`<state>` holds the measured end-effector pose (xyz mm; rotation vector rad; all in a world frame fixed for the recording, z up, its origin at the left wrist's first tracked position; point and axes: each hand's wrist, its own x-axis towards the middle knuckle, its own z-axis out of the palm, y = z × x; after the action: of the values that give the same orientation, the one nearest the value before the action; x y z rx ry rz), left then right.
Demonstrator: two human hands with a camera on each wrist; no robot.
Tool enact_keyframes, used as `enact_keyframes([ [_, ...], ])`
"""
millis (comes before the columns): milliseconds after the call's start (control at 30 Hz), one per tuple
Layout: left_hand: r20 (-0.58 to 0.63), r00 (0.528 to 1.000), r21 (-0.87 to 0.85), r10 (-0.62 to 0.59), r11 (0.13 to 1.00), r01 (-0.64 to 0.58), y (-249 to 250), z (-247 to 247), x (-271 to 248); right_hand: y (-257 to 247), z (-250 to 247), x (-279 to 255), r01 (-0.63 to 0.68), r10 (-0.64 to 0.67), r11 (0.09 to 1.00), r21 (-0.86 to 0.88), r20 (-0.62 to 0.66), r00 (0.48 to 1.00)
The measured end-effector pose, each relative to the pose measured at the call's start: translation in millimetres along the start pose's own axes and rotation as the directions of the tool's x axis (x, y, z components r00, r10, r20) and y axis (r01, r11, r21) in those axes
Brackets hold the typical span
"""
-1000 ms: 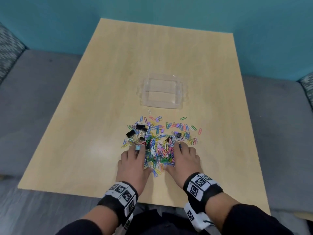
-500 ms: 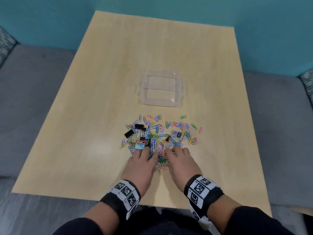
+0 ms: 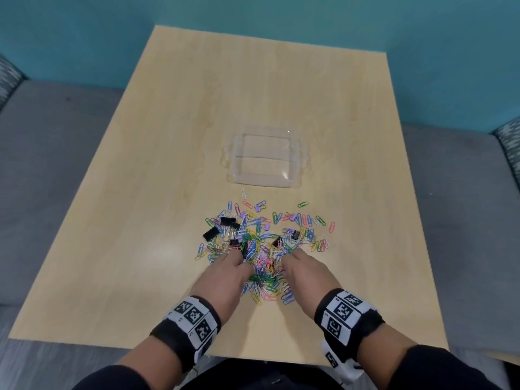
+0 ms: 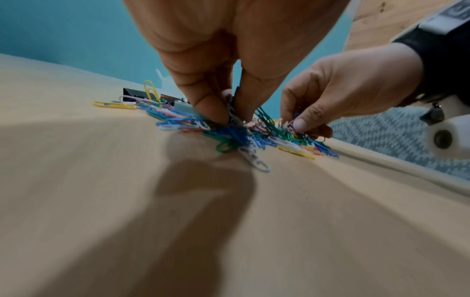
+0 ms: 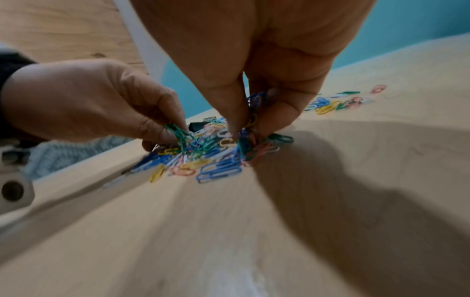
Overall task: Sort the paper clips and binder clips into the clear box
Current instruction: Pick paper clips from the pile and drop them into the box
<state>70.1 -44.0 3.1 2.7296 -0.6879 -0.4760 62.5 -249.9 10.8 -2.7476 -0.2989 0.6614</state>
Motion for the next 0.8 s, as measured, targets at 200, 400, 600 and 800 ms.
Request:
enact_keyframes([
  [200,0.019,0.995,-0.135,-0.095,0.986,0.097,-8,-10,3,7,-22,5,-0.122,0.111,0.966,0.228,0.061,0.992],
  [400,0.165,0.961,-0.519,-0.220,0.810,0.274,-12,-42,14,18,-44,9,-0.255,0.147,0.788,0.560,0.232,0.962],
  [600,0.286,0.926,-0.838,-0.246,0.404,0.366,-23,-89,55,19,-96,52,-0.279,0.110,0.523,0.806,0.261,0.959],
  [800,0.064,0.905,-0.822,-0.420,0.492,0.286,-45,-122,145,22,-141,134,-0.218,0.312,0.491,0.844,0.063,0.948],
])
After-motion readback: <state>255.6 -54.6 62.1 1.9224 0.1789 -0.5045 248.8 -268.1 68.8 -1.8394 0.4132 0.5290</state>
